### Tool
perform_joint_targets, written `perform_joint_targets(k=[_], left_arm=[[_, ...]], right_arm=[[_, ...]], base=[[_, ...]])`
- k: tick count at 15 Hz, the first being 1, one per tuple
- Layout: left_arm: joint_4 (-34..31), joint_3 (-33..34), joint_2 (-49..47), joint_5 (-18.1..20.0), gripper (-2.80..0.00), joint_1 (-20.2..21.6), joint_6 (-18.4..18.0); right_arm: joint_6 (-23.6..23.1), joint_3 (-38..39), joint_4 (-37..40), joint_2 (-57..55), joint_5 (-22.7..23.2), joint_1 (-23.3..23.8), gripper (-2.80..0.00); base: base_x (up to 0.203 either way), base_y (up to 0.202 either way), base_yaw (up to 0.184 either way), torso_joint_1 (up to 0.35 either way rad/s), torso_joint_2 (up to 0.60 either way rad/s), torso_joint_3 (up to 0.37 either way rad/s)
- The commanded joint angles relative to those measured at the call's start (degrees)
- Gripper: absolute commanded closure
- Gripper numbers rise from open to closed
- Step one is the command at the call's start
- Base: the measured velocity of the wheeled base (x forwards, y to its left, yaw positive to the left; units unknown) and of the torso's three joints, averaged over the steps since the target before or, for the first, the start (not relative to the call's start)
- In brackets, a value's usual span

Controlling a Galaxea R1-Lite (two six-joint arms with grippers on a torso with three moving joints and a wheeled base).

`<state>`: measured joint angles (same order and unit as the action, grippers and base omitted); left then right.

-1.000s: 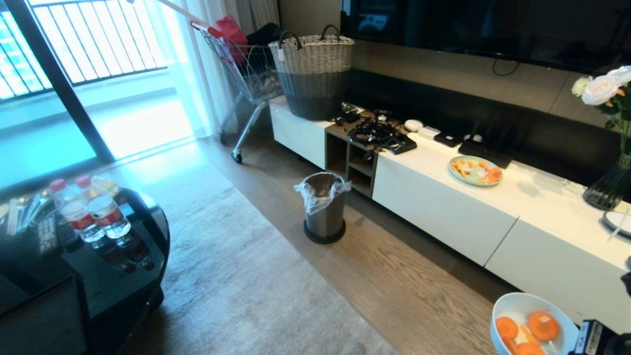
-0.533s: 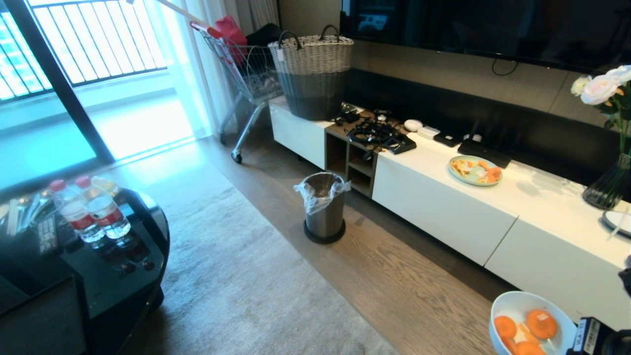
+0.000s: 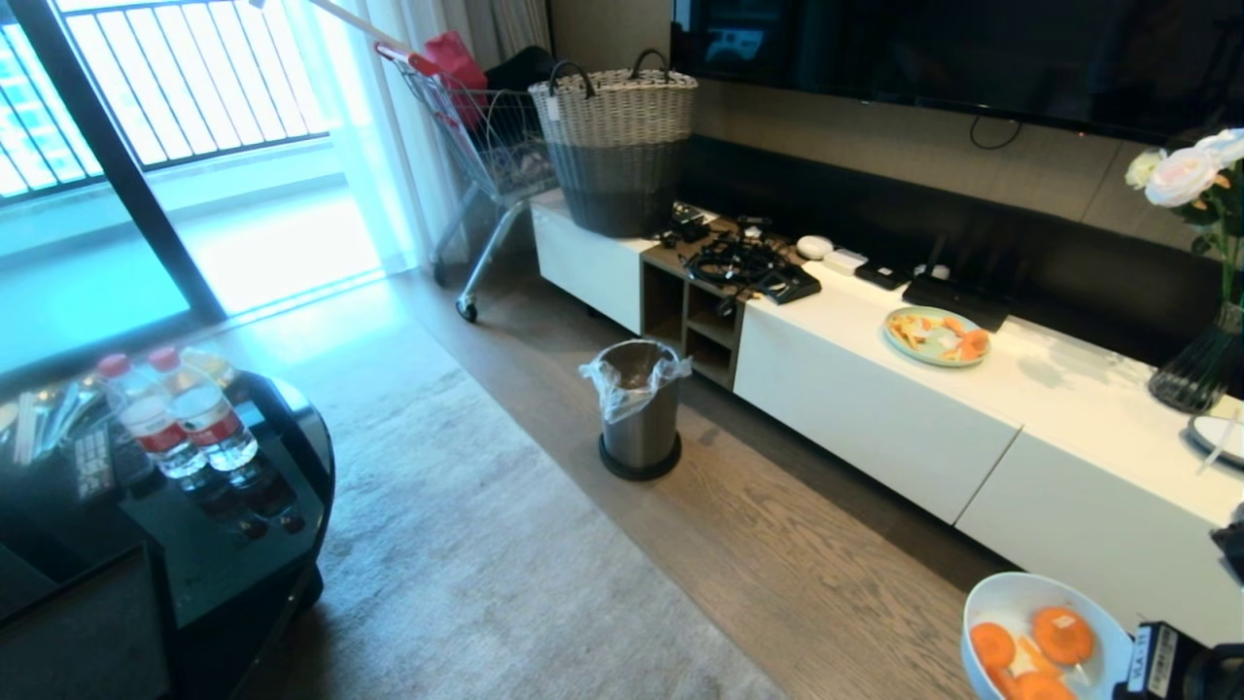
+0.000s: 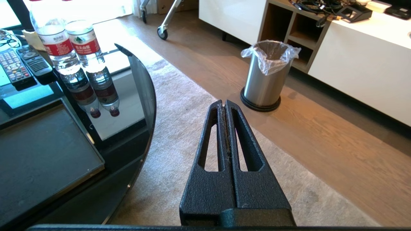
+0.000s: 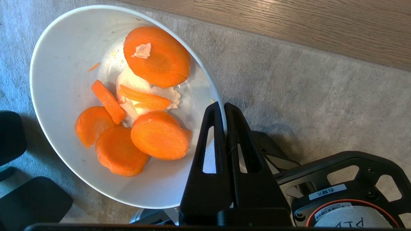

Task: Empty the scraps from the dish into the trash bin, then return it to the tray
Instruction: Move the bowl over the trash can

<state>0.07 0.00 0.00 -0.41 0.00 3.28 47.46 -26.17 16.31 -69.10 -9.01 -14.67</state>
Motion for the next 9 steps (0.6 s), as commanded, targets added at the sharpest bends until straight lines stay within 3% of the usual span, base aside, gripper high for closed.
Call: perform_joint_targets(k=[1, 9], left_arm=[[0.0, 0.0, 0.0, 0.0, 0.00, 0.0, 0.0], [0.0, 0.0, 0.0, 0.0, 0.00, 0.0, 0.0]], right_arm=[[0.3, -0.1, 0.0, 0.0, 0.0, 0.0, 0.00], [0.4, 0.1, 0.1, 0.0, 0.0, 0.0, 0.00]], base=[[0.000, 0.000, 0.000, 0.000, 0.00, 0.000], [0.000, 0.000, 0.000, 0.000, 0.00, 0.000]])
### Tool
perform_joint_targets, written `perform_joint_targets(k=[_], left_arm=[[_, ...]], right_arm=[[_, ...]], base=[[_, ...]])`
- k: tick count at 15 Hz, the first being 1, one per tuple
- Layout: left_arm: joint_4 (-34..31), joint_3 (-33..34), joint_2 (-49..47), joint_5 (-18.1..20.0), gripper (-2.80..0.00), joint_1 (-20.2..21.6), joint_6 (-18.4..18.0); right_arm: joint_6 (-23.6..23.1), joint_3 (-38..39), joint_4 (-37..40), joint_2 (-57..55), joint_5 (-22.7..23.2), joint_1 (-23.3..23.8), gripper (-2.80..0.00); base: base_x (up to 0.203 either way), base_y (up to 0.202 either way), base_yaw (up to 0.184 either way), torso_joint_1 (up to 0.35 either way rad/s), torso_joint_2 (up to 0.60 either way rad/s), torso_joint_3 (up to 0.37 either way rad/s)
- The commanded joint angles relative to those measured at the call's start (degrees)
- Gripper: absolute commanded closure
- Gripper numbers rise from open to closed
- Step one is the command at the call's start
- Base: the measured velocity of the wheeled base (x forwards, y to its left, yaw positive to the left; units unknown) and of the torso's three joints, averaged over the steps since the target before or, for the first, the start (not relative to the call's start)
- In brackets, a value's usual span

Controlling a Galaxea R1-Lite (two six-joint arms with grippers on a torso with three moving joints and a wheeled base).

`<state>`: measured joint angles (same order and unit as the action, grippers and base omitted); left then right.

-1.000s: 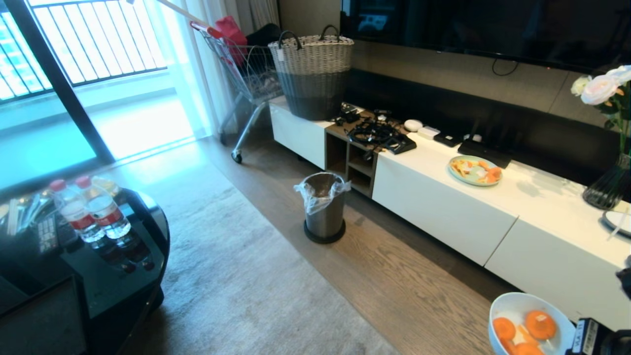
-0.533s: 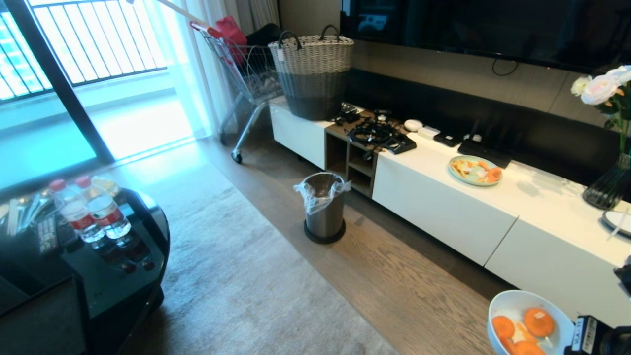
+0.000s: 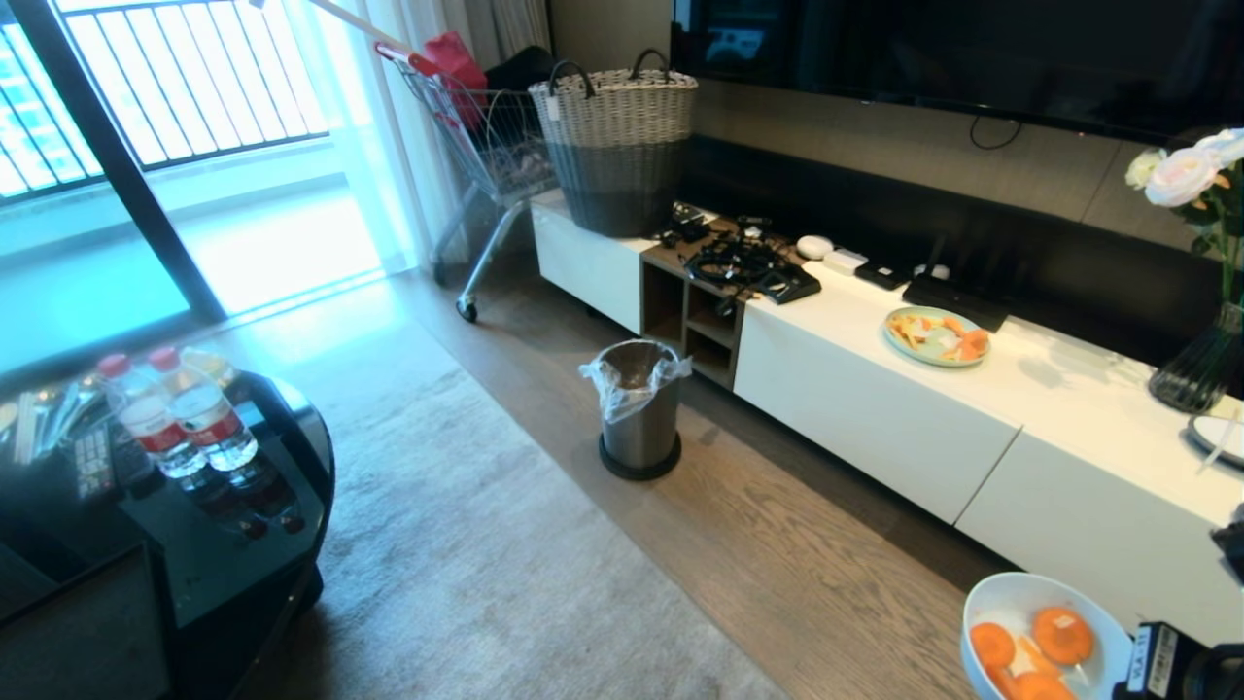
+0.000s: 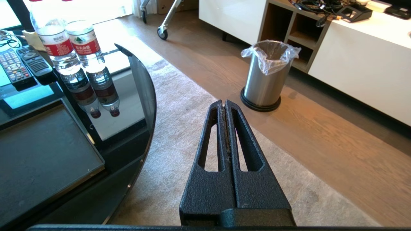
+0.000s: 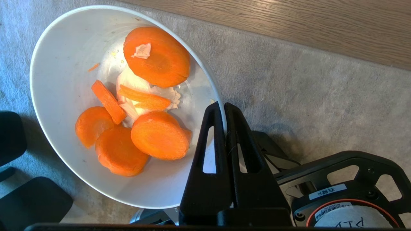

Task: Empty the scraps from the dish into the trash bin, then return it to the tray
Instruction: Move the bowl over the trash can

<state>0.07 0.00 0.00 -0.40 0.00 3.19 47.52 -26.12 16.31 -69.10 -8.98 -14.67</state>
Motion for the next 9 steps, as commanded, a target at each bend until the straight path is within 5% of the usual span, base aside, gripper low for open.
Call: perform_joint_targets(k=[1, 3, 9], left_arm=[[0.0, 0.0, 0.0, 0.0, 0.00, 0.0, 0.1], [0.0, 0.0, 0.0, 0.0, 0.00, 0.0, 0.1], [0.0, 0.0, 0.0, 0.0, 0.00, 0.0, 0.1]], right_arm=[[0.3, 0.0, 0.1, 0.0, -0.1, 0.0, 0.00], [0.2, -0.1, 0.0, 0.0, -0.2, 0.0, 0.00], [0.1, -0.5, 0.0, 0.0, -0.2, -0.1, 0.00]], base=[[0.000, 0.000, 0.000, 0.000, 0.00, 0.000], [0.000, 0.000, 0.000, 0.000, 0.00, 0.000], [0.175, 0.000, 0.001, 0.006, 0.00, 0.004]])
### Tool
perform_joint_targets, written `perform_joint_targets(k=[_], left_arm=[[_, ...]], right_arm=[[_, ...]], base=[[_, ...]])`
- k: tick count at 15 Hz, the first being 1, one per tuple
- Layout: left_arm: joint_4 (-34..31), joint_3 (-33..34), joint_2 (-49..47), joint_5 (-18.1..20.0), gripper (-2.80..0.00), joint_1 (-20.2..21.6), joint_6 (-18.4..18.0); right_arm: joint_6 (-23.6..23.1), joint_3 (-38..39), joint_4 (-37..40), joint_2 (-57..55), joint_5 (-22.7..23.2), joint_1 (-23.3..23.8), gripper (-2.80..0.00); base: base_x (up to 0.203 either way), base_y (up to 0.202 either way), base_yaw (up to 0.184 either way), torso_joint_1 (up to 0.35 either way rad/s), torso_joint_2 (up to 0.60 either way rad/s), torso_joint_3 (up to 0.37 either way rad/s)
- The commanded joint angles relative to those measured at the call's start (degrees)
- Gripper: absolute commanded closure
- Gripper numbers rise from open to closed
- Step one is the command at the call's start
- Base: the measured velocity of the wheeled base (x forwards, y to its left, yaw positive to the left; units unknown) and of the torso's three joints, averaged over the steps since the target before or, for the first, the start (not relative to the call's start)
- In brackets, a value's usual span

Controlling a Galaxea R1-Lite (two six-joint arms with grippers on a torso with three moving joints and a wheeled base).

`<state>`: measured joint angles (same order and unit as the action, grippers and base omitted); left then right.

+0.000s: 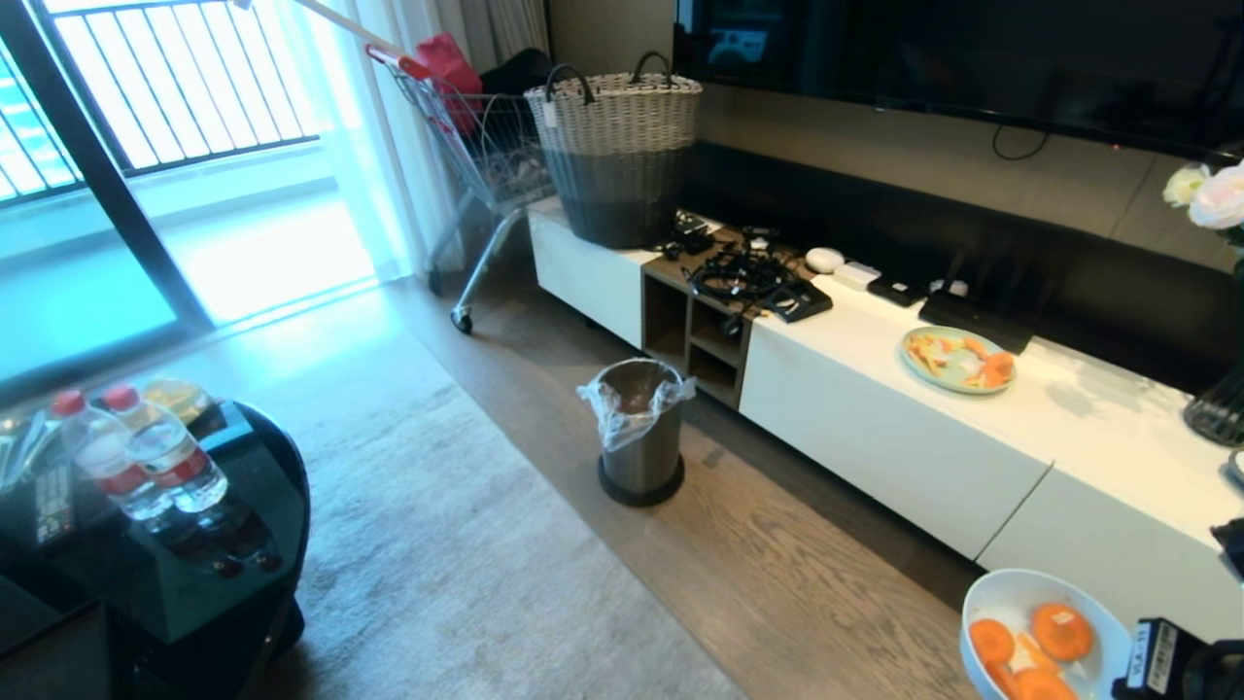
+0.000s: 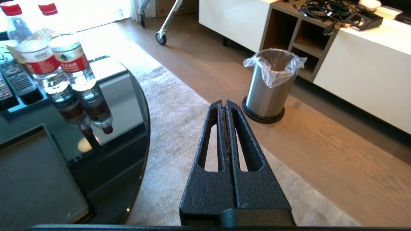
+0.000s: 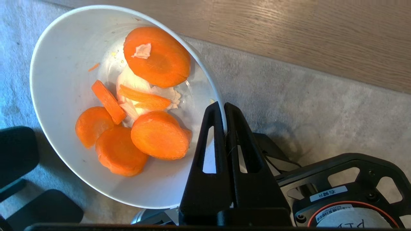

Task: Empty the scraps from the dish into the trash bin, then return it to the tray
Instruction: Move the bowl over the trash can

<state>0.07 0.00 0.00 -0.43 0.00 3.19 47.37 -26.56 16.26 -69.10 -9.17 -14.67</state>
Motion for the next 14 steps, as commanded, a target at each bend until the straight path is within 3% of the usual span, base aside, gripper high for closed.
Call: perform_joint_targets(k=[1, 14], left_arm=[[0.0, 0.0, 0.0, 0.0, 0.00, 0.0, 0.1], [0.0, 0.0, 0.0, 0.0, 0.00, 0.0, 0.1]], right_arm=[[0.3, -0.1, 0.1, 0.0, -0.1, -0.1, 0.00], [0.3, 0.1, 0.1, 0.0, 0.0, -0.1, 0.00]], base=[[0.185, 0.000, -0.001, 0.002, 0.00, 0.007], [0.185, 0.000, 0.002, 0.004, 0.00, 0.003]])
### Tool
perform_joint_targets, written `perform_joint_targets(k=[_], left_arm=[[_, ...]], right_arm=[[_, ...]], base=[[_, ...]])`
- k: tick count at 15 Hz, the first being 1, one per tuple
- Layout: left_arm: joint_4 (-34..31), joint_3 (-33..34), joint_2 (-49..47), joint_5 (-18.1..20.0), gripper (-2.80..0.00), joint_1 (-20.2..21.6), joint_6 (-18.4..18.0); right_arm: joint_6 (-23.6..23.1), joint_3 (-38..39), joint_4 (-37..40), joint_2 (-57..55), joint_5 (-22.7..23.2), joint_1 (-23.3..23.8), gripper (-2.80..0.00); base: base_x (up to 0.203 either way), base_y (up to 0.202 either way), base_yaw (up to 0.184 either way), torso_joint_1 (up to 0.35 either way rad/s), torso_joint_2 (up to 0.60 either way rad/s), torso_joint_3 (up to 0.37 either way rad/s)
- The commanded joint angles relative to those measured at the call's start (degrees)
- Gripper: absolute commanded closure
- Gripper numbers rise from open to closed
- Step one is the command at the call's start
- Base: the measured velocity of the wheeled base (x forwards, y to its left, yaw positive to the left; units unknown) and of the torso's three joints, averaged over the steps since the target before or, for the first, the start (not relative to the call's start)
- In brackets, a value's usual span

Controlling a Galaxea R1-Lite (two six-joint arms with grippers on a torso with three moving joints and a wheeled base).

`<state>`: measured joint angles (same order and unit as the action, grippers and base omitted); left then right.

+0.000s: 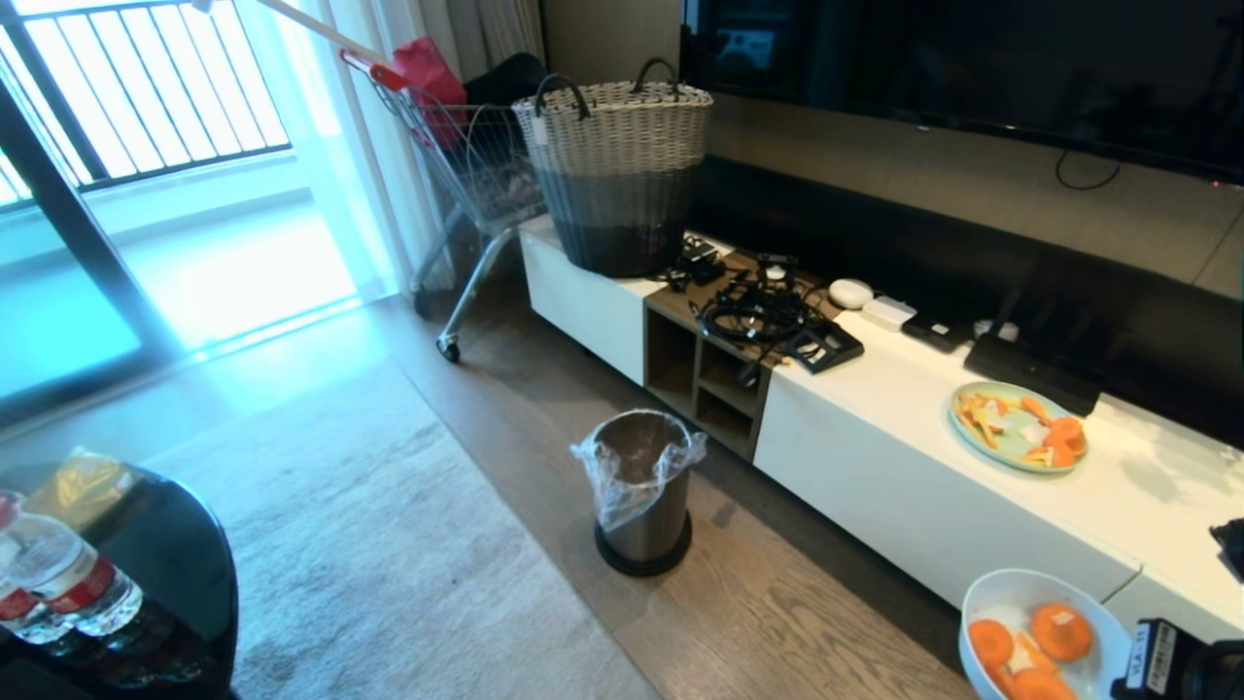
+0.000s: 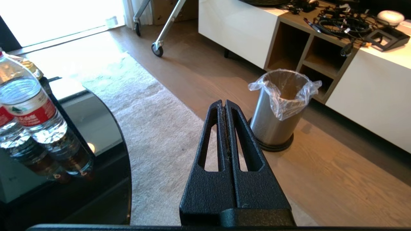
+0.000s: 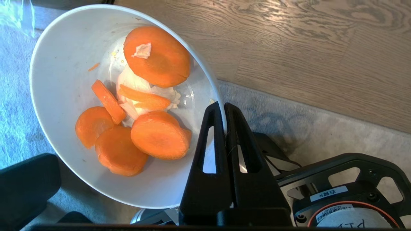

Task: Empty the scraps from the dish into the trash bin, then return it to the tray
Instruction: Move the bowl over the trash can

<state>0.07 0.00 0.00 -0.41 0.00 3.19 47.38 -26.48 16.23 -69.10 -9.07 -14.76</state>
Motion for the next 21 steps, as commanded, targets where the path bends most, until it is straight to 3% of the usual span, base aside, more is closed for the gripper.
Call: perform_joint_targets(k=[1, 14, 21], left_arm=[[0.0, 0.0, 0.0, 0.0, 0.00, 0.0, 0.1], [0.0, 0.0, 0.0, 0.0, 0.00, 0.0, 0.1], [0.0, 0.0, 0.0, 0.0, 0.00, 0.0, 0.1]], right_arm=[[0.3, 0.0, 0.1, 0.0, -0.1, 0.0, 0.00], [0.1, -0.3, 0.2, 0.2, -0.2, 0.0, 0.00], [-3.5, -7.9, 0.0, -6.9, -0.1, -0.1, 0.00]], base=[[0.117, 0.000, 0.001, 0.011, 0.00, 0.006], [0.000, 0.000, 0.000, 0.001, 0.00, -0.023], [0.000, 0.000, 0.000, 0.001, 0.00, -0.194]])
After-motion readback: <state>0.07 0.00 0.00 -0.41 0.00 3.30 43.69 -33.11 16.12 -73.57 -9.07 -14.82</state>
